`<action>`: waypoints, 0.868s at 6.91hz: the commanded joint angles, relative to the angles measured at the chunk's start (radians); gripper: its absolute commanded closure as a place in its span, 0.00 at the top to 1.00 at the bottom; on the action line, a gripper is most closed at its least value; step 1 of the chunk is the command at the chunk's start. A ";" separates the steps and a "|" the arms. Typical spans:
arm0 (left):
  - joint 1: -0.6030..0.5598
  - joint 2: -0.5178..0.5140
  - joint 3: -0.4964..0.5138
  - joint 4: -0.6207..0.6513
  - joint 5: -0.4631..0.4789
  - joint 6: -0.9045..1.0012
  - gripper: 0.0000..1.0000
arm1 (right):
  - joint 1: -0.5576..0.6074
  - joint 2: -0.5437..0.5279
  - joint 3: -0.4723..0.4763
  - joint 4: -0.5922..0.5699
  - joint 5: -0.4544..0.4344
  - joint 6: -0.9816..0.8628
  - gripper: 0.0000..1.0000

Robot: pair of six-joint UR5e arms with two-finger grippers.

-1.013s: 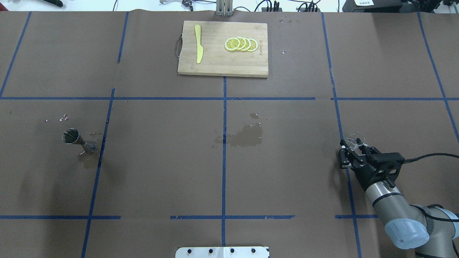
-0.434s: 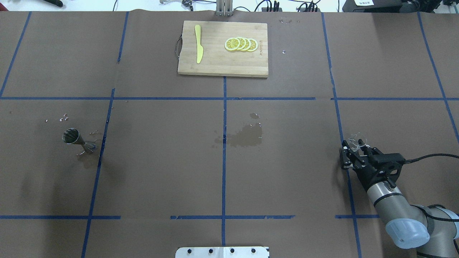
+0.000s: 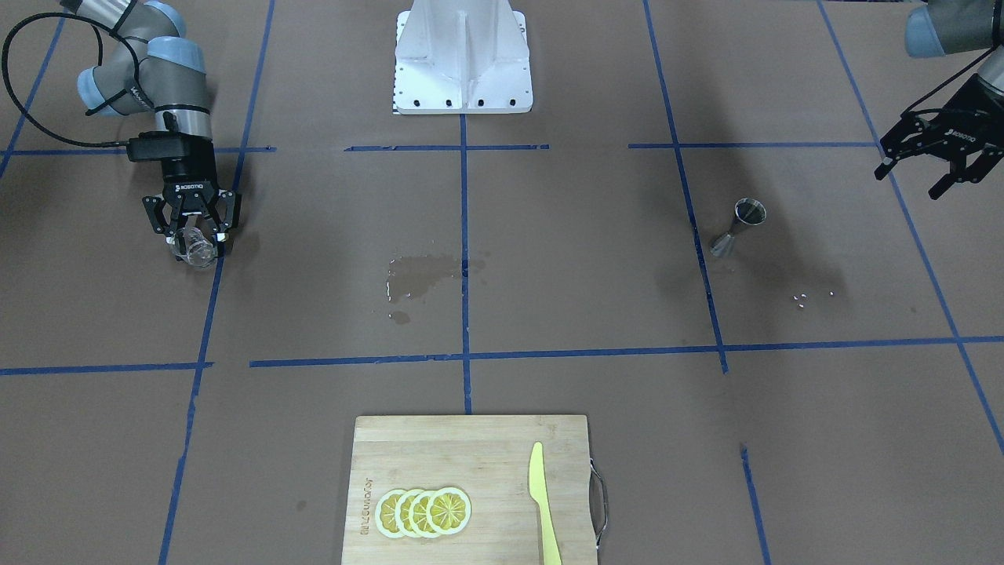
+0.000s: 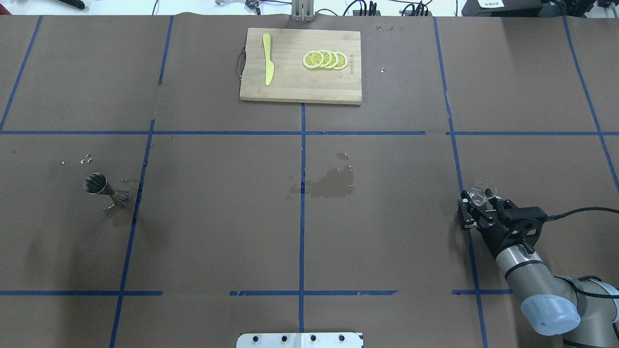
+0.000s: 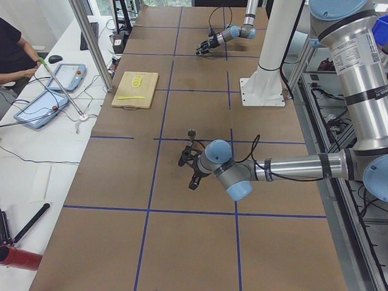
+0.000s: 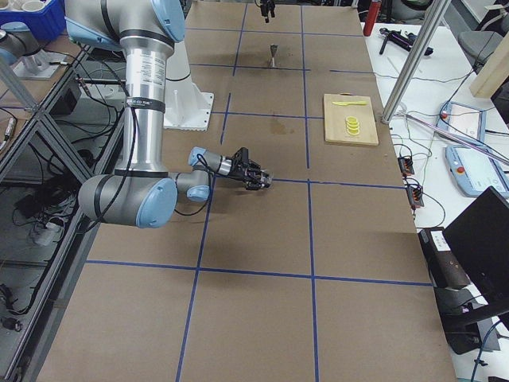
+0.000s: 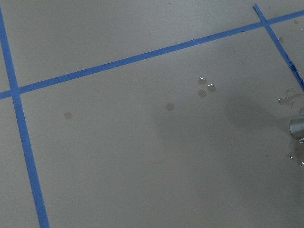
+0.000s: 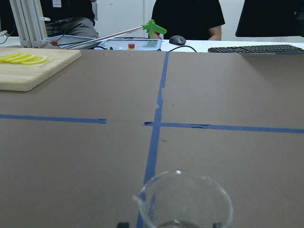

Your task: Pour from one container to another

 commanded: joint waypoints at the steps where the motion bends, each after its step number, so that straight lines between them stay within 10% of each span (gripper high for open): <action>1: -0.002 0.002 -0.001 0.000 0.000 0.000 1.00 | 0.000 0.000 0.000 0.000 0.002 0.000 0.89; 6: -0.009 0.002 -0.005 -0.001 0.000 0.000 1.00 | 0.002 -0.124 0.047 0.110 0.135 -0.017 1.00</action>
